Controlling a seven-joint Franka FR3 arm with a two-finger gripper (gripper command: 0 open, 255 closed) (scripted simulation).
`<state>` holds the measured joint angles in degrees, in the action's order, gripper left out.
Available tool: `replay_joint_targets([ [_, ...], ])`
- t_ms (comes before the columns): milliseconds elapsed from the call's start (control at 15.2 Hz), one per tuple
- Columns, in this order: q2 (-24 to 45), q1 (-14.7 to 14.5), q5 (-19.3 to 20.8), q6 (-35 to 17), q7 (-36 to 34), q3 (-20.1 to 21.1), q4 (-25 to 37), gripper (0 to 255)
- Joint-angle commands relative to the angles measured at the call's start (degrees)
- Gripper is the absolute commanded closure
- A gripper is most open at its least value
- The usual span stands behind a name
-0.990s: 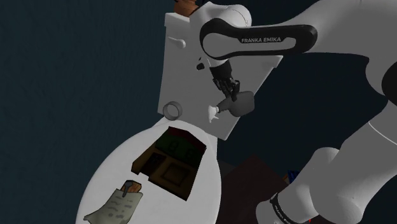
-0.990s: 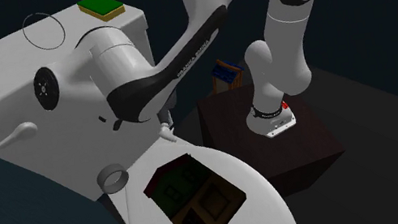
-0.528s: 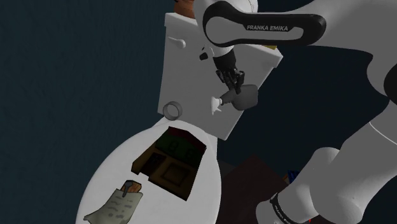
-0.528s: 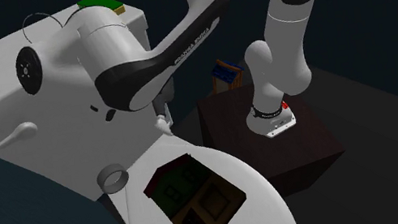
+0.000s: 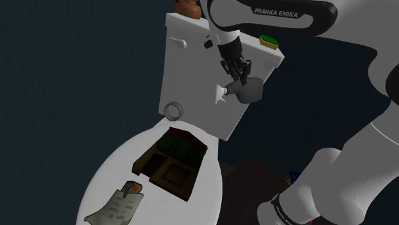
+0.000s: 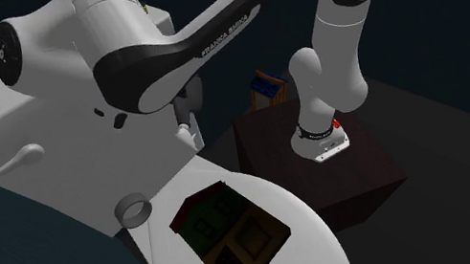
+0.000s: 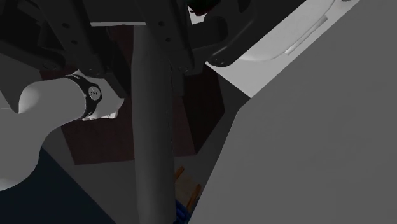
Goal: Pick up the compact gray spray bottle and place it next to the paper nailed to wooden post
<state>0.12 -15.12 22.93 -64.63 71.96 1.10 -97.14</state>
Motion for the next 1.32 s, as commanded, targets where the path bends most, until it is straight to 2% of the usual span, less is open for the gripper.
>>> replay_joint_targets([
  [0, 0.2, 0.0, 0.3, 1.5, 0.7, 0.0, 1.8, 255],
  [198, 0.6, -0.1, 0.7, 3.6, 1.5, 0.1, 4.4, 255],
  [726, -2.4, -5.3, -6.1, 7.7, -9.8, 5.5, 1.9, 255],
  [1254, -1.7, -10.4, -13.8, 11.1, -22.4, 11.1, 3.6, 255],
])
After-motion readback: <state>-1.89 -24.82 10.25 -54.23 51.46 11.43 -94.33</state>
